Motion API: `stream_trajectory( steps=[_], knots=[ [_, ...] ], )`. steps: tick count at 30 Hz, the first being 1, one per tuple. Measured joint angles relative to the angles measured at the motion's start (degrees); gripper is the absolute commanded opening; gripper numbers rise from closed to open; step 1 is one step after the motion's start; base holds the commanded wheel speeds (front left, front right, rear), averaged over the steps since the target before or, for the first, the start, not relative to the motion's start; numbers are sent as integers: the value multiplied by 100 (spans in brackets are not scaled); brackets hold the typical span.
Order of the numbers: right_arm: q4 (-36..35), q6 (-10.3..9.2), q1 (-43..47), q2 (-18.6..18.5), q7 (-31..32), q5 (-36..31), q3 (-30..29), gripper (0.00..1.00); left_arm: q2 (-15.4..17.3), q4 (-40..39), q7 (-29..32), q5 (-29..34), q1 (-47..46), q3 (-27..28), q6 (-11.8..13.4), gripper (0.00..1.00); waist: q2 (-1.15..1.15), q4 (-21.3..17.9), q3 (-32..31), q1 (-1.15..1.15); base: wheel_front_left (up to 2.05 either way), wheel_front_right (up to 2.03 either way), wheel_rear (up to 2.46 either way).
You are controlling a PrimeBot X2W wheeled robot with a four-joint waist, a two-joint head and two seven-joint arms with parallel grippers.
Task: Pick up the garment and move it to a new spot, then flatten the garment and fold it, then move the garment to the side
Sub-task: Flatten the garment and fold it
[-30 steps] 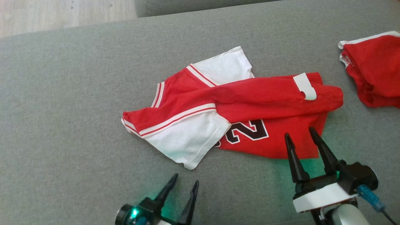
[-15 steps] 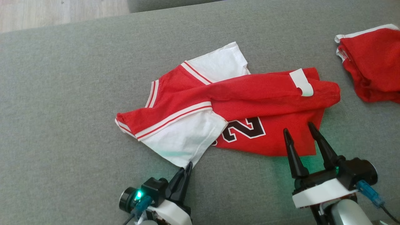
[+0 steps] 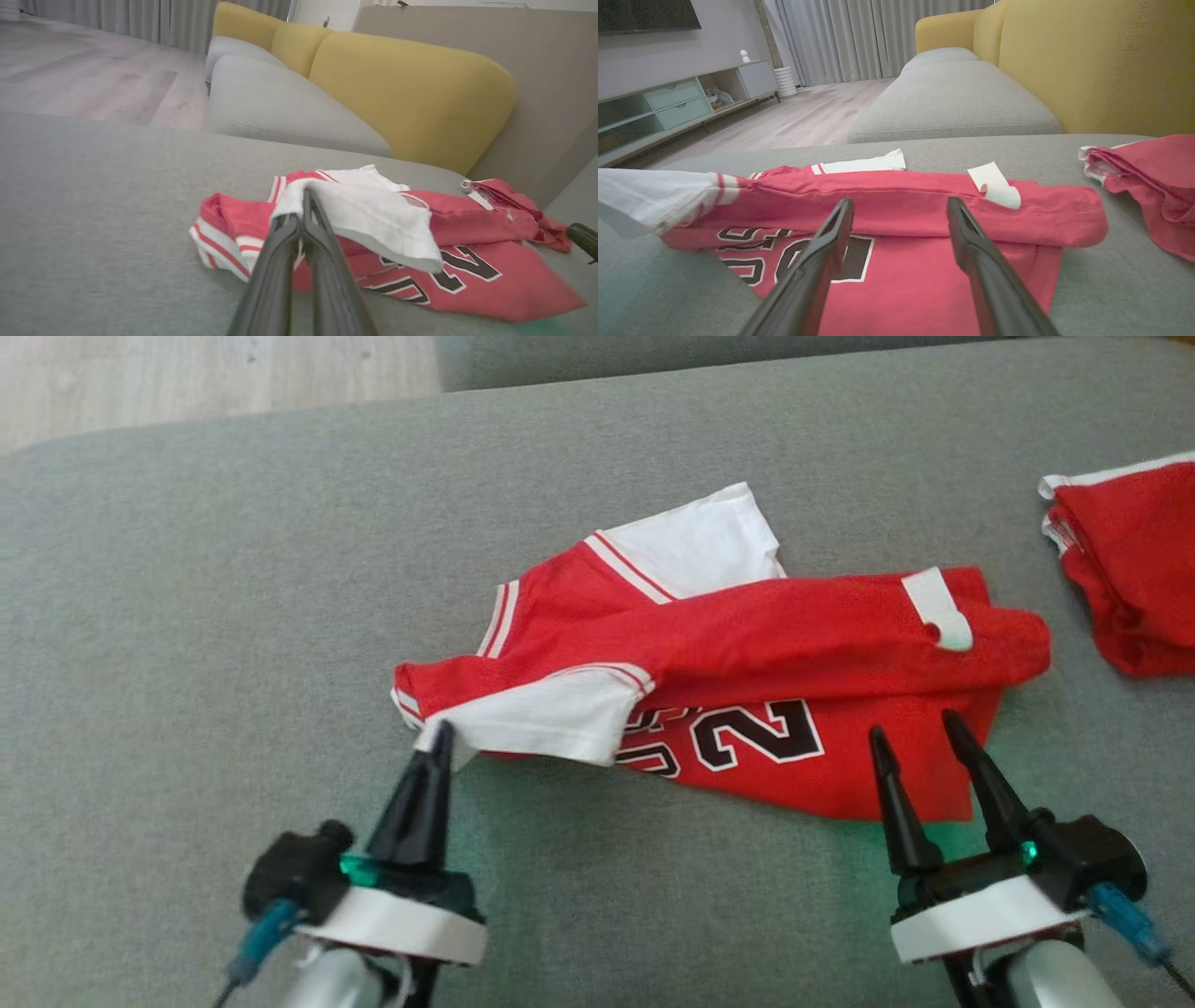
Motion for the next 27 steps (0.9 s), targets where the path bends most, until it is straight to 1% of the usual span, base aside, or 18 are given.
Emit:
stream_trajectory(
  steps=[2, 5, 8, 10, 13, 17, 21, 23, 27],
  knots=[
    [18, 0, 12, -37, 0, 201, -21, 100, 147, -222, 16, -31, 83, 92, 29, 0, 0, 42, -22, 0, 0, 0, 0],
    [146, 0, 27, -99, 0, 761, -56, 100, 227, -532, 122, -34, 101, 182, 100, 0, 0, 75, -27, 0, 0, 0, 0],
    [315, 0, 26, -374, 0, 945, -71, 100, 235, -735, 180, -89, 102, 205, 172, 0, 0, 81, -6, 0, 0, 0, 0],
    [447, 0, -19, -564, 0, 1181, -81, 100, 258, -800, 219, -89, 102, 213, 175, 0, 0, 76, 21, 0, 0, 0, 0],
    [727, 0, -177, -981, 0, 1244, 74, 100, 267, -846, 254, -89, 101, 209, 176, 0, 0, 77, 68, 0, 0, 0, 0],
    [1088, 0, -441, -1352, 0, 1483, 146, 100, 270, -864, 270, -89, 92, 204, 177, 0, 0, 91, 136, 0, 0, 0, 0],
    [1466, 0, -671, -1653, 0, 1667, 315, 100, 292, -867, 293, -88, 12, 200, 178, 0, 0, 121, 206, 0, 0, 0, 0],
    [1661, 0, -797, -1796, 0, 1712, 410, 100, 302, -879, 294, -79, -42, 198, 227, 0, 0, 136, 232, 0, 0, 0, 0],
    [1871, 0, -1027, -1969, 0, 1958, 676, 100, 321, -876, 294, -79, -126, 196, 226, 0, 0, 172, 287, 0, 0, 0, 0]
  ],
)
